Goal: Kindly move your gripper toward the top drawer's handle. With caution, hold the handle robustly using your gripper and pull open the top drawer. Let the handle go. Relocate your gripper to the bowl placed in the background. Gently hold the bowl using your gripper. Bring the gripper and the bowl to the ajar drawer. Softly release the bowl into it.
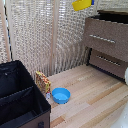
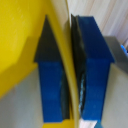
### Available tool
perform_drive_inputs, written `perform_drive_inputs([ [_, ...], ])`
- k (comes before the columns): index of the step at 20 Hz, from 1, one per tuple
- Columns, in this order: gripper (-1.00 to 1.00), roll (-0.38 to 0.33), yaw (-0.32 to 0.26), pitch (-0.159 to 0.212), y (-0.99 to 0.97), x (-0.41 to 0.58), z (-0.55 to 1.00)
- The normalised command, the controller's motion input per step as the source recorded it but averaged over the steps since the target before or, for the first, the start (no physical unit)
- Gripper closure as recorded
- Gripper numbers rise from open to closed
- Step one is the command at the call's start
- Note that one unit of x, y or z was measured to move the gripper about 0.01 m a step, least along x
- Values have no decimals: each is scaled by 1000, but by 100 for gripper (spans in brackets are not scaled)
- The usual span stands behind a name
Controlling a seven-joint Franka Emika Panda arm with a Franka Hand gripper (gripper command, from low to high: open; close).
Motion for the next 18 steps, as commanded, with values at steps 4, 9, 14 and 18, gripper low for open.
perform_drive_inputs([
  [4, 100, 104, 0, 131, -1000, -203, 465],
  [9, 100, 118, 0, 162, -979, -278, 346],
  [14, 100, 123, -4, 137, -950, -222, 223],
  [18, 100, 45, -28, 63, -760, -34, -11],
])
